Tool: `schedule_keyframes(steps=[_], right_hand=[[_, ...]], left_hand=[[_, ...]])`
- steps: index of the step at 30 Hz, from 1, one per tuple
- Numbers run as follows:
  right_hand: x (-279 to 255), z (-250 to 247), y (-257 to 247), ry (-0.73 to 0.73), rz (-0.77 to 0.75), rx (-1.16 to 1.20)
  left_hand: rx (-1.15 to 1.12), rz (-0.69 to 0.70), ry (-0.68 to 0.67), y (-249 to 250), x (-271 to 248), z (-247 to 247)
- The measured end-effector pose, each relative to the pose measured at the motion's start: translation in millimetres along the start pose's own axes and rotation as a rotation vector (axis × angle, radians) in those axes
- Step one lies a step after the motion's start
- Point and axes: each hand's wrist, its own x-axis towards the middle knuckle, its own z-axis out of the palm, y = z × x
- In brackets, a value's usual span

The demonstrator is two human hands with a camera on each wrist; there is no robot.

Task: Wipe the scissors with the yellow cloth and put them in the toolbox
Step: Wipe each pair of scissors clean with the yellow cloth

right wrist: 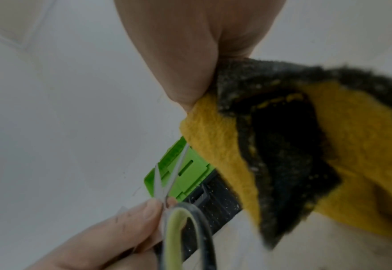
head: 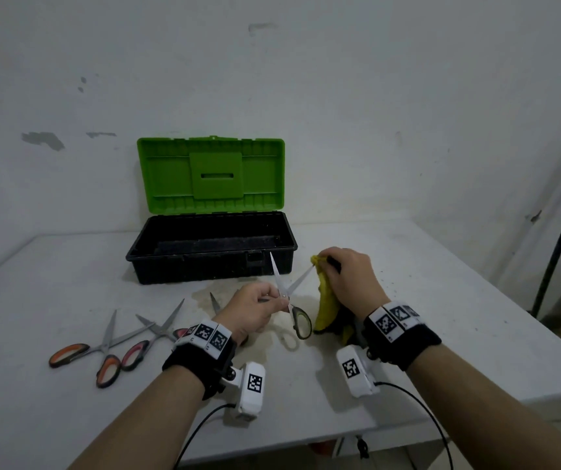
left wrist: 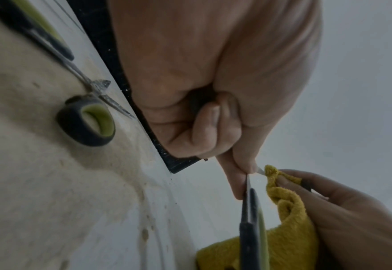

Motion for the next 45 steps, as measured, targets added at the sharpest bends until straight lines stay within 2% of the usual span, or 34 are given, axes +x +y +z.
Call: schedule_keyframes(steps=[2,5,8,13,17,20,26,32,35,37,40,45], right_hand=[[-1.2,-3.8,-7.4,-0.015,-0.025,0.017],[-12.7,1.9,-23.6,-0.186,-0.110,0.012],[-17.1,10.4,-24.8,-0.284,-0.082,-0.031],[-5.3,0.5,-14.5,-0.137,0.080,-0.021],[-5.7,-8.5,-18.5,-0.106,0.039,0.018],[-8.5,-8.4,-21.8,-0.144,-0.008,0.027],[-12.3,0.0,-20.7,-0.210,0.002,0.028],[-13.5,1.0,-22.0,-0.211,0.030,0.014],[-14.0,0.2,-25.0,-0.194,0.043,0.018],[-14.5,0.7,-26.3,-0.180,0.043,0.025],[-14.5,1.7,-27.1,-0.166,0.044,0.031],[-15.5,4.1,-27.4,-0.162,0.042,0.045]], left_hand=[[0.020,-0.011,0.004,0.8,1.8,-0.1],[0.047,-0.020,-0.007,1.9,4.1,0.9],[0.090,-0.014,-0.017,3.2,3.0,2.2],[0.073,-0.017,-0.025,0.6,-1.3,-3.8],[0.005,-0.115,-0.059,7.6,-2.6,-5.3],[-0.019,-0.168,-0.039,8.6,0.4,-5.5],[-0.024,-0.084,0.069,6.8,-0.2,-5.0],[-0.016,0.007,0.216,4.7,-0.9,-7.9],[-0.143,0.008,0.280,5.0,0.9,-5.0],[-0.285,-0.015,0.250,7.0,0.0,-1.8],[-0.343,-0.023,0.167,9.0,-4.4,2.3],[-0.436,-0.064,0.182,11.1,-4.6,1.7]])
